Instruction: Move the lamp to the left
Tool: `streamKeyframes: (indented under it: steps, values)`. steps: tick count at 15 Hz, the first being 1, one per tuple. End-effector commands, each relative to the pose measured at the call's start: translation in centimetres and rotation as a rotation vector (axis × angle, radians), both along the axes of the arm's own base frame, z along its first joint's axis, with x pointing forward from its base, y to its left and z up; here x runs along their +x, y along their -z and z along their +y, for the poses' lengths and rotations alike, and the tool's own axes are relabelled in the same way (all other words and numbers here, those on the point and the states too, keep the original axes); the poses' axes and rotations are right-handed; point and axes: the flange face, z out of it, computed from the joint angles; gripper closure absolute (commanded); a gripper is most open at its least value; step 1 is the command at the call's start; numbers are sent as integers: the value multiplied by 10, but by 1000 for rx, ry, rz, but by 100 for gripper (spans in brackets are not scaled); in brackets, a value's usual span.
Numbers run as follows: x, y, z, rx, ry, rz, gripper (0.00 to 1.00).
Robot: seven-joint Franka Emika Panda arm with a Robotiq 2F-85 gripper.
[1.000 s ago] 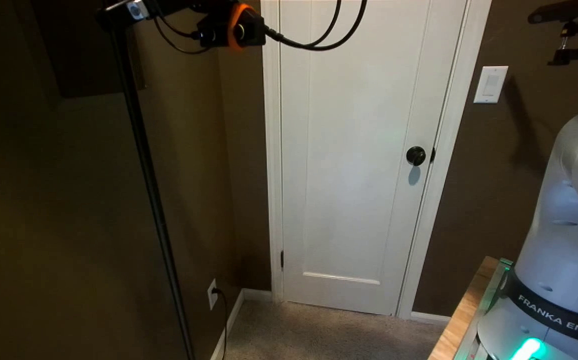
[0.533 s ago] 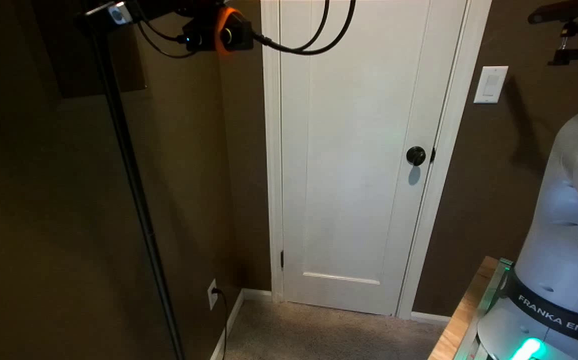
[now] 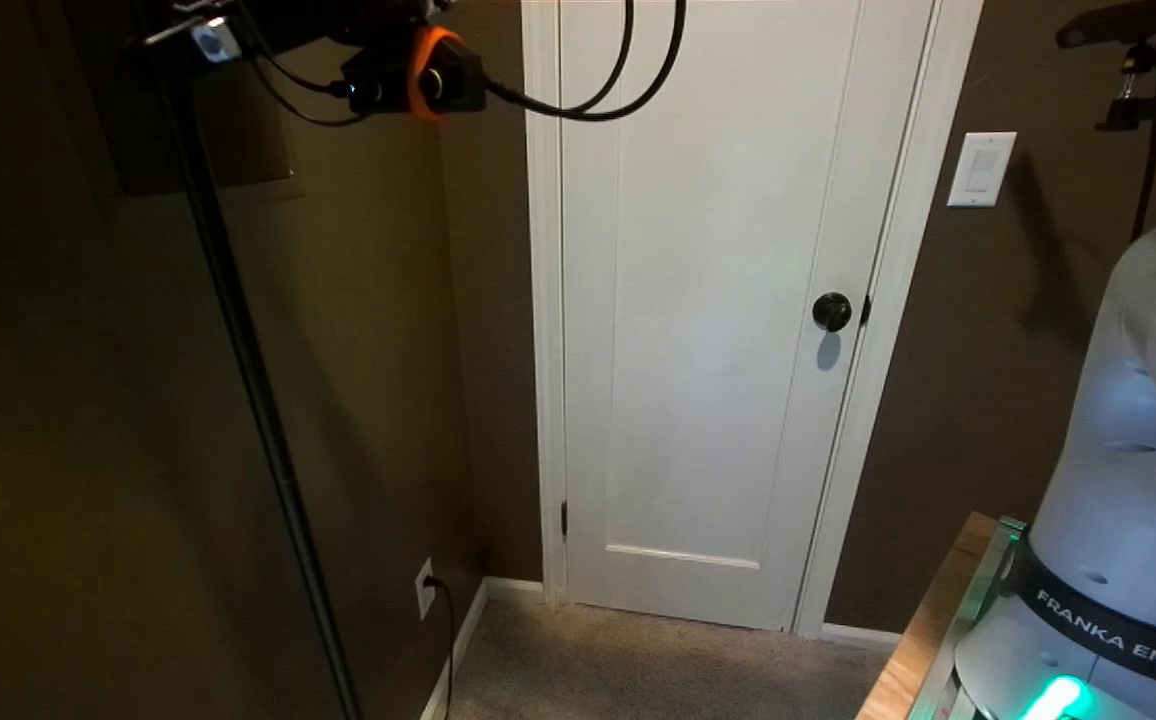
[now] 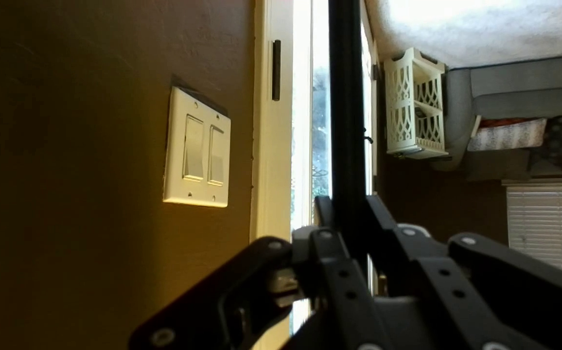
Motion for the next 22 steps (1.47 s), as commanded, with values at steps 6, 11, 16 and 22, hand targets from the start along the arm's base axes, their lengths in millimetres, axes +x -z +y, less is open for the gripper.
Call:
streamKeyframes:
  steps: [6,11,16,22]
  values:
    - [-7,-42,10,77,-69,-58,95]
    - [-11,-54,14,111,-71,-99,95]
    - [-11,-56,15,115,-79,-117,95]
    - [0,-40,15,100,-76,-104,95]
